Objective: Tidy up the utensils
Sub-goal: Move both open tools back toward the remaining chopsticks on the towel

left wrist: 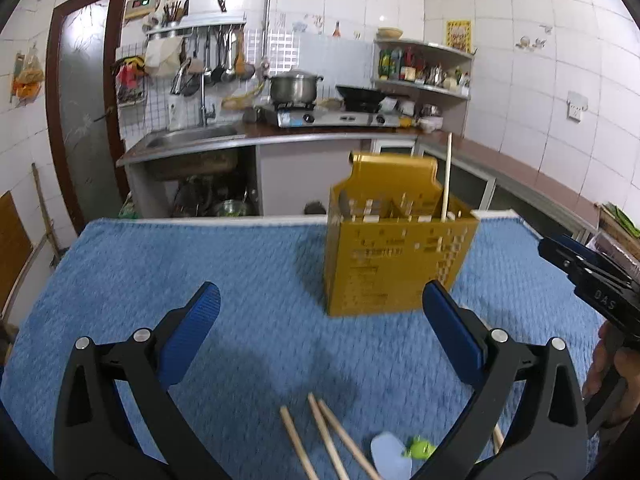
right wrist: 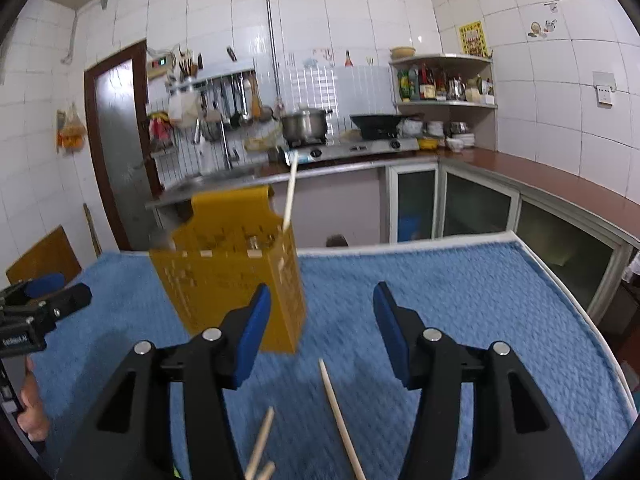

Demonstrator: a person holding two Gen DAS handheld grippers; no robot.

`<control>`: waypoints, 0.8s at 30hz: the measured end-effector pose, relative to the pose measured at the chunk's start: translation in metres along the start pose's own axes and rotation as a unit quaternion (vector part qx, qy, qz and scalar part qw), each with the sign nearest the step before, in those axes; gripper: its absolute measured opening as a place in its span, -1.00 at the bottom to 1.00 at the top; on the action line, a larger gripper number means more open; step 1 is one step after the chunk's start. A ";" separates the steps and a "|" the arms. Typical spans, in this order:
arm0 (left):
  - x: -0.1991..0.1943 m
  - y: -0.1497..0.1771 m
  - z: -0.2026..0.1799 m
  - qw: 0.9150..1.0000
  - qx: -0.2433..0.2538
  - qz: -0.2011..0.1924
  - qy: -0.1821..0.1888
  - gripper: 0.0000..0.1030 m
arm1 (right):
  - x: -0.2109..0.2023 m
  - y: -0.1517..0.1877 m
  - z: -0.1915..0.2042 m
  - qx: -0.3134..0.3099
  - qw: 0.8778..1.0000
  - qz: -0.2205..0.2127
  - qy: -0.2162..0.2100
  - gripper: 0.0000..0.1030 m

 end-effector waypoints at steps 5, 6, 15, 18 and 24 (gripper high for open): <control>0.001 0.021 0.008 0.999 -0.010 0.038 -0.015 0.90 | -0.002 0.019 -0.004 -0.004 1.000 0.019 0.006 0.17; 0.003 0.025 0.010 0.999 -0.014 0.047 -0.013 0.90 | 0.000 0.023 -0.006 -0.006 1.000 0.023 0.009 0.17; 0.038 0.064 0.024 0.992 -0.024 0.117 -0.030 0.90 | 0.042 0.055 -0.012 -0.022 0.994 0.105 0.032 0.17; 0.051 0.073 0.025 0.988 -0.024 0.146 -0.038 0.90 | 0.054 0.063 -0.014 -0.023 0.991 0.130 0.036 0.17; 0.061 0.081 0.035 0.982 -0.043 0.176 -0.047 0.90 | 0.067 0.068 -0.014 -0.025 0.987 0.152 0.039 0.17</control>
Point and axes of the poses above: each gripper's, at about its wrist camera, not at the fingertips, and x roughly the way its jaws point, z to its left, y to its underside, the point moved 6 cm from there along x, roughly the way its jaws point, and after that the axes turned 11 degrees about z, right-handed, at the moved point
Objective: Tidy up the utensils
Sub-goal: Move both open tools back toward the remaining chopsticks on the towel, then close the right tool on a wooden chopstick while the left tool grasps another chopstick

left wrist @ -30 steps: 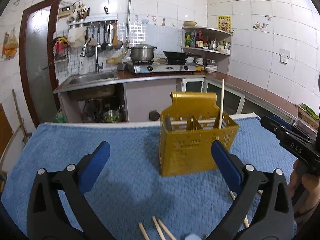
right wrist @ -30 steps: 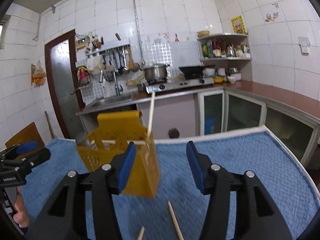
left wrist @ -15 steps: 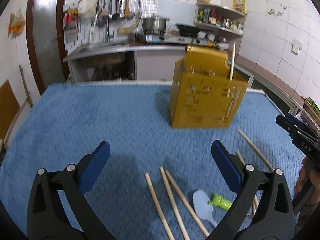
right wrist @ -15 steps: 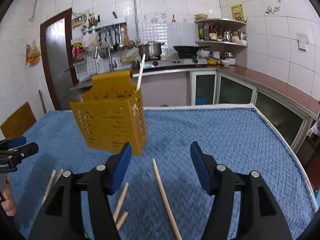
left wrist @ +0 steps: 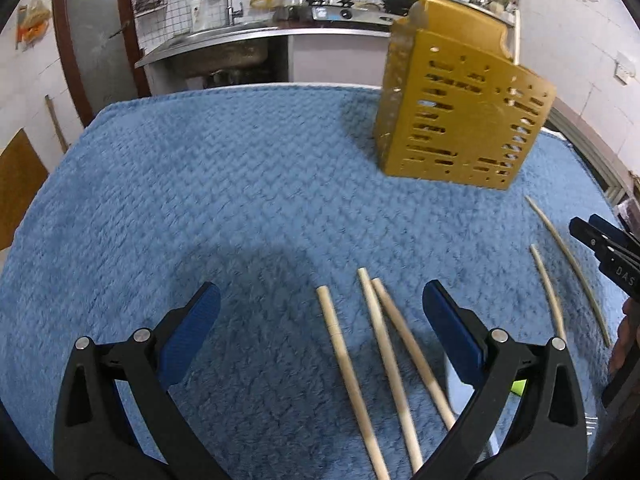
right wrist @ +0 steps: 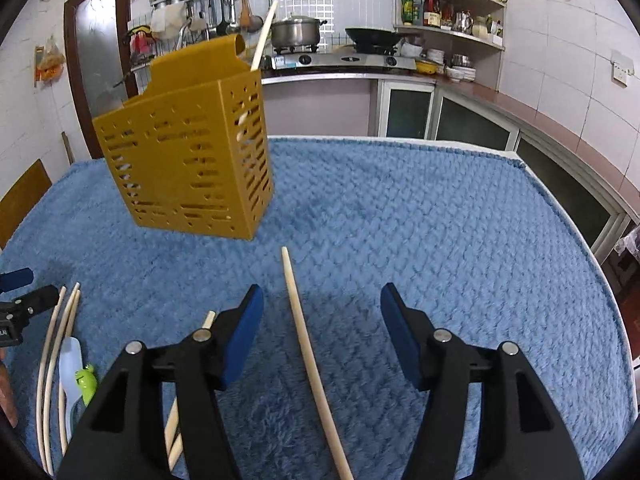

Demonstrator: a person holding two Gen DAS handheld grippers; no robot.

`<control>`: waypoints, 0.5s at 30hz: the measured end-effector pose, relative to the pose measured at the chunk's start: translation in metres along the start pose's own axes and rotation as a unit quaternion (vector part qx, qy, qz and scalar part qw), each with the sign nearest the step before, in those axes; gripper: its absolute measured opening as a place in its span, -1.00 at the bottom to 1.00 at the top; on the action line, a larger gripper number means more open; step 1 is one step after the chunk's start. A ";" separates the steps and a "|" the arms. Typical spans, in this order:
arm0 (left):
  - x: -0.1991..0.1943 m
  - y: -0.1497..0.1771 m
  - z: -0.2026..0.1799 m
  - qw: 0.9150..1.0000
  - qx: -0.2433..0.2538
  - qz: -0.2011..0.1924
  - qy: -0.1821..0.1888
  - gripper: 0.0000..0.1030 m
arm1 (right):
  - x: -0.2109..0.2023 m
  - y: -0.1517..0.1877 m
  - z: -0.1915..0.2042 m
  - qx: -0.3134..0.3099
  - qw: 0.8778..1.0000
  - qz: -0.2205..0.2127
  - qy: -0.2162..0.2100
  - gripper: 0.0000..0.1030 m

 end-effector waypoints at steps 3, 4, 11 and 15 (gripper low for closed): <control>0.005 0.002 0.002 1.000 -0.002 0.007 0.004 0.87 | 0.007 -0.003 0.000 -0.002 1.000 0.011 0.000 0.17; 0.005 0.003 0.002 1.000 -0.003 0.009 0.003 0.85 | 0.010 -0.003 0.000 -0.001 1.000 0.016 -0.001 0.16; 0.015 0.005 0.003 0.999 -0.006 0.034 0.014 0.27 | 0.022 -0.007 0.000 0.001 0.999 0.034 -0.011 0.04; 0.015 0.005 0.002 0.999 -0.004 0.039 0.017 0.06 | 0.033 -0.006 0.005 -0.009 0.998 0.057 -0.010 -0.13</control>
Point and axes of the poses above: each gripper's, at about its wrist camera, not at the fingertips, and x roughly the way its jaws point, z to its left, y to its underside, the point moved 6 cm from there along x, roughly the way its jaws point, and after that the axes turned 11 degrees about z, right-handed, at the moved point
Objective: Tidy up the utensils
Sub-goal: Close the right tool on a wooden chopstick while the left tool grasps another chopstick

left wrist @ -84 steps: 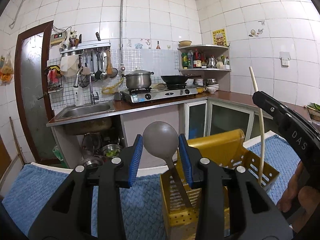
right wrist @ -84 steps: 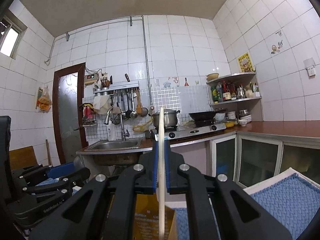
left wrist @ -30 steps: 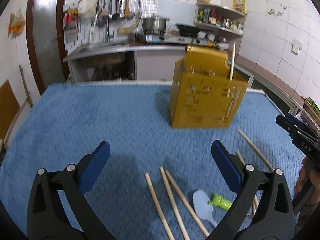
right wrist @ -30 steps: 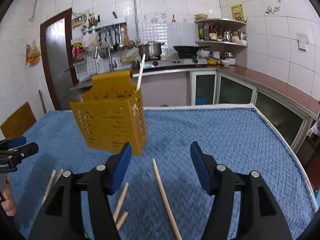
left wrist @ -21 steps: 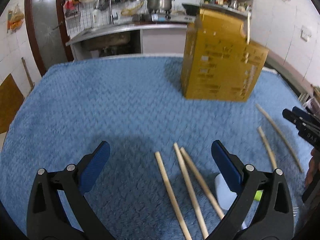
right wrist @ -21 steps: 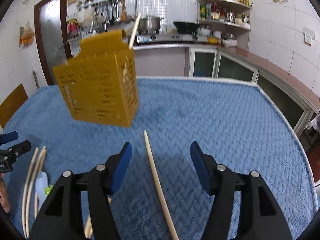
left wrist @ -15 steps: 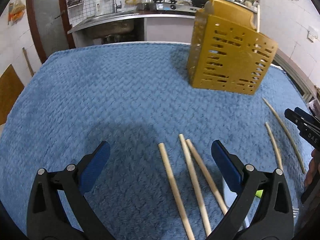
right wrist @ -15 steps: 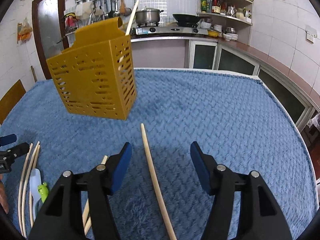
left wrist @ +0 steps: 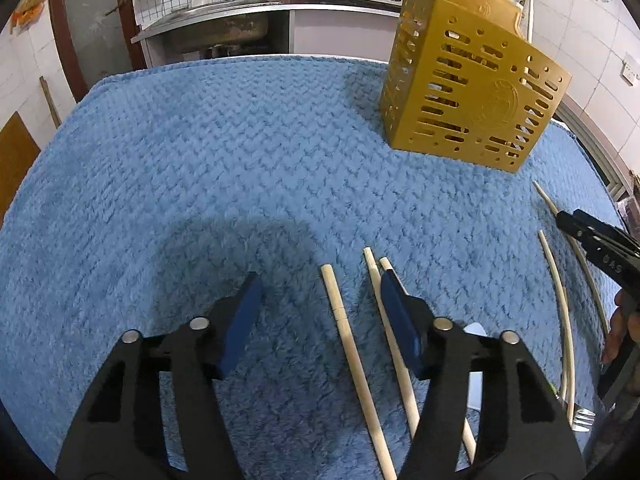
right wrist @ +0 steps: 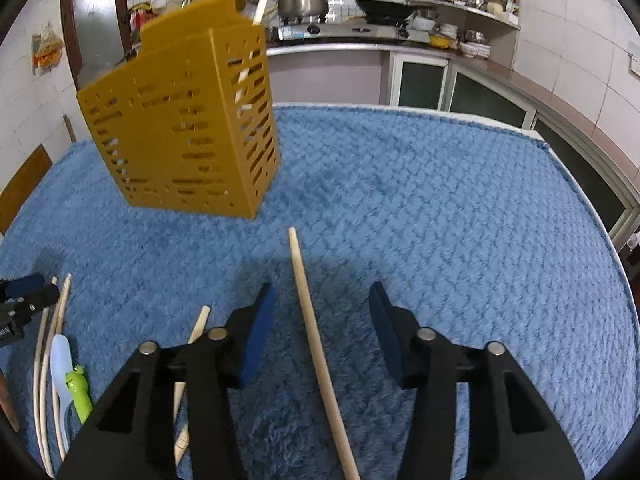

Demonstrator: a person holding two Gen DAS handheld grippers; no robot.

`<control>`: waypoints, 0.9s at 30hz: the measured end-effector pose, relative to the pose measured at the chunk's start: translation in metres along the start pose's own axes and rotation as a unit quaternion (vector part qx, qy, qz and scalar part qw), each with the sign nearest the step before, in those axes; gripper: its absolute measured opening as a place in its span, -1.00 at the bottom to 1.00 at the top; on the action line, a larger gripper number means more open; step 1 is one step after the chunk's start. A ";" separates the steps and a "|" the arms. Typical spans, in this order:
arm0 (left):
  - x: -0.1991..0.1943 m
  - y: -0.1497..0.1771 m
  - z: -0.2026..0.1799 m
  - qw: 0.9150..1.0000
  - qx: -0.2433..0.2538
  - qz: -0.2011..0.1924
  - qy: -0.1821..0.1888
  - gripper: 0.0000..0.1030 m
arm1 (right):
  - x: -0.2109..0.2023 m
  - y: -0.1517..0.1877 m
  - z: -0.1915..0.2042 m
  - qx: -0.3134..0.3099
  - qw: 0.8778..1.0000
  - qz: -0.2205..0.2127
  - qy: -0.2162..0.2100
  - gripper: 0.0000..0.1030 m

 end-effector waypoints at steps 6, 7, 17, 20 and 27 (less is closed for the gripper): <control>-0.004 0.001 0.001 1.000 -0.003 0.006 0.011 -0.09 | 0.006 -0.002 -0.001 -0.001 1.000 0.013 0.004 -0.30; -0.005 0.000 0.001 1.000 -0.004 0.005 0.010 -0.10 | 0.006 -0.002 -0.001 -0.005 1.000 0.014 0.007 -0.42; 0.005 -0.001 -0.001 1.000 0.010 0.015 -0.010 -0.31 | 0.006 -0.004 -0.005 -0.004 1.000 0.024 0.015 -0.63; 0.006 -0.002 -0.005 0.999 0.019 0.017 -0.022 -0.31 | 0.007 -0.007 -0.003 -0.010 0.999 0.027 0.023 -0.60; 0.007 -0.007 -0.007 0.999 0.027 0.022 -0.020 -0.39 | 0.007 -0.010 -0.002 -0.011 0.999 0.029 0.014 -0.81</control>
Point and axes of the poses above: each gripper's, at about its wrist camera, not at the fingertips, and x roughly the way its jaws point, z to its left, y to its underside, the point moved 6 cm from there along x, roughly the way its jaws point, and after that the axes turned 11 degrees about z, right-handed, at the moved point
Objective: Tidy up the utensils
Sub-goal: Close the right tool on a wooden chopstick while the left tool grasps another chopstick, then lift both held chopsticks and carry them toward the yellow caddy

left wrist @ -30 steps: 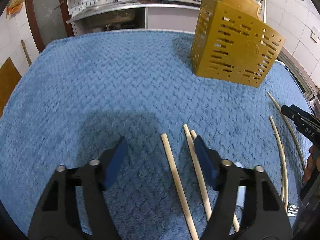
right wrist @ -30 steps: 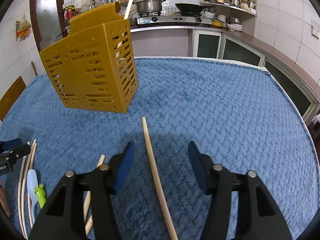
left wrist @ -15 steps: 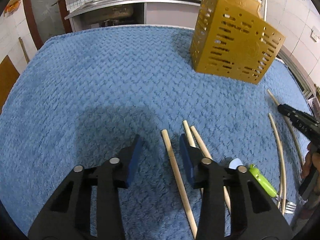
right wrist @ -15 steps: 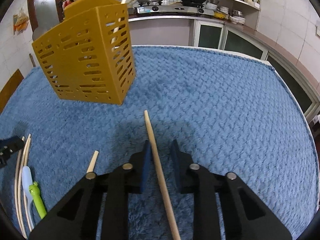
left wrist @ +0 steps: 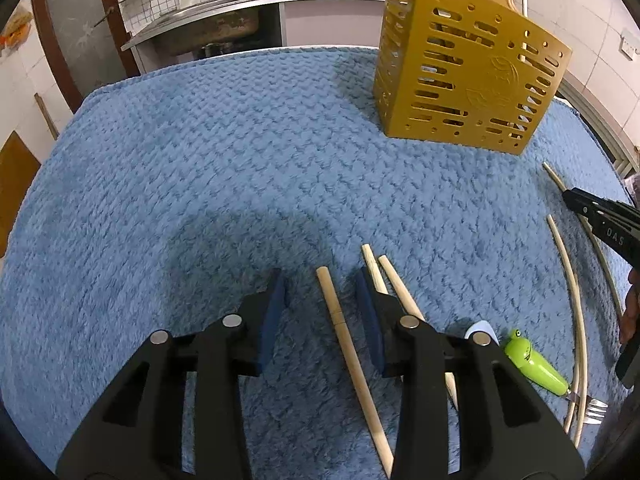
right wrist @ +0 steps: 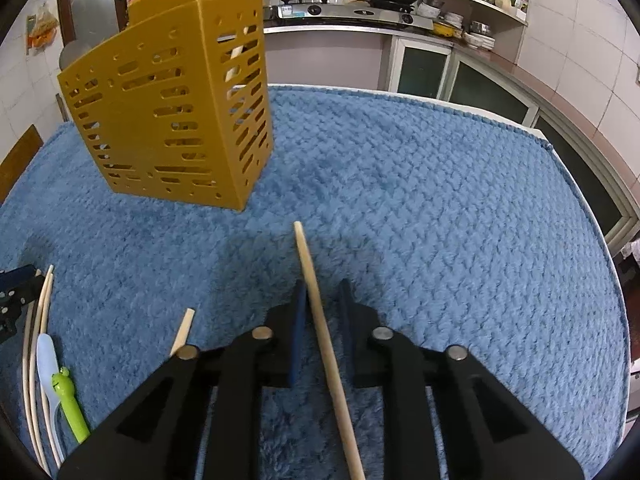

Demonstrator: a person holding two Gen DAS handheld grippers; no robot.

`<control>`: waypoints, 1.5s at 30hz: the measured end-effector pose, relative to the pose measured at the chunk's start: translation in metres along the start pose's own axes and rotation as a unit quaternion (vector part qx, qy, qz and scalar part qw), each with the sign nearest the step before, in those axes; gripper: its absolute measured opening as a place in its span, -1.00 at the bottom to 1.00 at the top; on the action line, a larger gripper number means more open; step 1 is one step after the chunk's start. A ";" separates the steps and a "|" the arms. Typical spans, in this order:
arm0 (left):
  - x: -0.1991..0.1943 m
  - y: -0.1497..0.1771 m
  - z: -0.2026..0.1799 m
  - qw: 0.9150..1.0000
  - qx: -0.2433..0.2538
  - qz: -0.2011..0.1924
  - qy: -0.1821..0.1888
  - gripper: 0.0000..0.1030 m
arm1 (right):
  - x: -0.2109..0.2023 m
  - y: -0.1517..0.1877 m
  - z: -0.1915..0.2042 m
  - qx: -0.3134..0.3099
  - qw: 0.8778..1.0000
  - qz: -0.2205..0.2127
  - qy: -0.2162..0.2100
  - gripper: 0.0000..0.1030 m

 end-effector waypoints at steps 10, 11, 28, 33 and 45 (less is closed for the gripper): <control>0.001 -0.004 0.004 1.000 -0.003 -0.002 0.007 -0.83 | -0.005 0.003 0.000 0.009 1.000 -0.003 -0.007 -0.88; 0.001 -0.004 0.005 1.000 -0.005 -0.002 0.010 -0.83 | -0.006 0.002 -0.001 0.010 1.000 -0.003 -0.009 -0.88; -0.043 -0.013 -0.003 0.997 0.009 -0.074 0.034 -0.85 | -0.043 0.002 -0.022 0.056 0.996 -0.053 -0.055 -0.88; -0.032 -0.010 -0.003 0.998 0.010 -0.034 0.044 -0.85 | -0.049 0.002 -0.021 0.052 0.995 -0.063 -0.053 -0.88; -0.061 -0.016 0.001 0.994 0.006 -0.081 0.066 -0.87 | -0.054 0.005 -0.022 0.051 0.994 -0.074 -0.057 -0.88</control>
Point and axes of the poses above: each gripper's, at about its wrist camera, not at the fingertips, and x roughly the way its jaws point, z to its left, y to its underside, the point moved 6 cm from there along x, roughly the way its jaws point, and after that the axes turned 11 degrees about z, right-handed, at the moved point
